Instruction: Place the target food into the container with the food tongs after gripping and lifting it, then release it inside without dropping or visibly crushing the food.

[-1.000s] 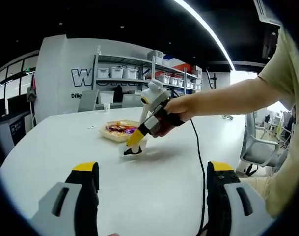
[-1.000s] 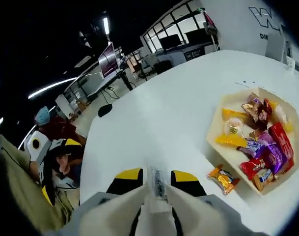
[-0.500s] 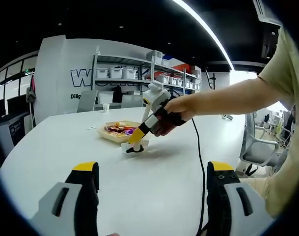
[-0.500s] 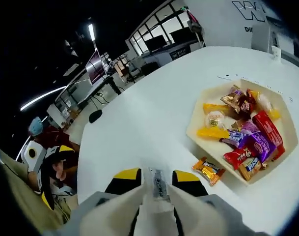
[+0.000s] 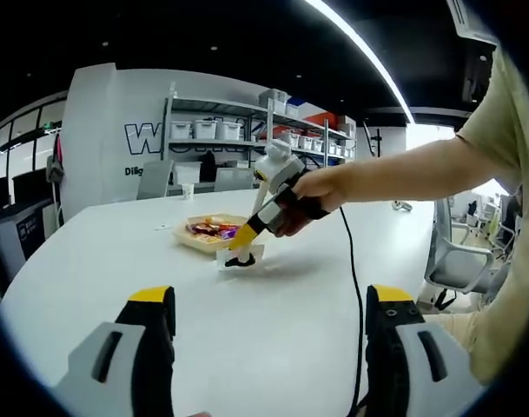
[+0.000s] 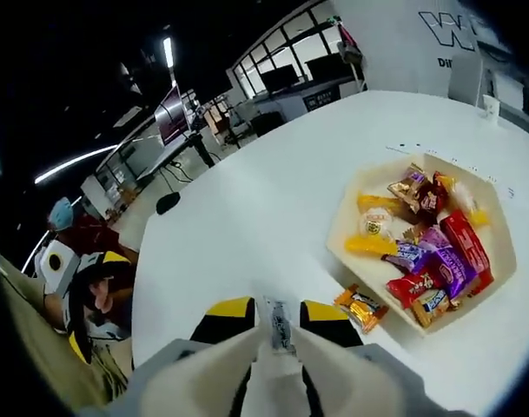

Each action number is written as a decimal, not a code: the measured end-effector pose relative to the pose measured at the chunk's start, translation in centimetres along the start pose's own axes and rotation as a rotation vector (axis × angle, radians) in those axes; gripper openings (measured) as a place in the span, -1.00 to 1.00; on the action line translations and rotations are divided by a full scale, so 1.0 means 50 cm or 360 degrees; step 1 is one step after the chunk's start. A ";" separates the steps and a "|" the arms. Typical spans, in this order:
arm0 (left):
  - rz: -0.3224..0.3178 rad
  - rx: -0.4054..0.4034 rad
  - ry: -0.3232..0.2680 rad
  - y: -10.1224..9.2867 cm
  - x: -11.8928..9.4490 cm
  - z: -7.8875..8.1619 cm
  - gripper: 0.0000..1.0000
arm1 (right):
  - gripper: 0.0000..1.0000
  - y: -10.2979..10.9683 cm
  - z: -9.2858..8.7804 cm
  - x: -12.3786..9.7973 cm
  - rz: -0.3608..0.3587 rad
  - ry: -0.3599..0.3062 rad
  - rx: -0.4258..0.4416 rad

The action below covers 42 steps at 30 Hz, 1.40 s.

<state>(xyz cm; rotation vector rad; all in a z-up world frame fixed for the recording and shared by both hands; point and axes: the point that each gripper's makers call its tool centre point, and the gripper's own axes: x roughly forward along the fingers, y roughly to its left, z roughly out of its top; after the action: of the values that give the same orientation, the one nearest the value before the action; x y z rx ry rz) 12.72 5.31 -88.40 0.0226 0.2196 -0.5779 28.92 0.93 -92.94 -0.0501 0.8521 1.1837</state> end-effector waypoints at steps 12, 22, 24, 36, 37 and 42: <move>-0.0012 0.0012 -0.0009 -0.004 0.003 0.006 0.77 | -0.72 -0.004 0.046 -0.038 -0.0056 -0.0045 -0.0107; -0.0012 0.0011 -0.0010 -0.004 0.004 0.006 0.77 | -0.71 -0.036 0.110 -0.078 -0.0133 -0.0112 -0.0148; -0.0012 0.0011 -0.0011 -0.004 0.004 0.006 0.77 | -0.71 -0.044 0.122 -0.086 -0.0155 -0.0122 -0.0159; 0.0000 0.0007 -0.0010 0.004 -0.003 0.004 0.78 | -0.71 -0.100 0.192 -0.123 -0.0270 -0.0164 -0.0178; 0.0001 0.0007 -0.0011 0.004 -0.003 0.004 0.78 | -0.71 -0.102 0.195 -0.125 -0.0274 -0.0167 -0.0177; 0.0005 0.0007 -0.0011 0.006 -0.004 0.004 0.78 | -0.71 -0.121 0.213 -0.134 -0.0307 -0.0171 -0.0179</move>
<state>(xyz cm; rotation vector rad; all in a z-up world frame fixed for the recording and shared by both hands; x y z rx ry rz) 12.77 5.65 -88.20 0.0256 0.2116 -0.5750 39.07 -1.99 -83.80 -0.1559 0.6700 1.0425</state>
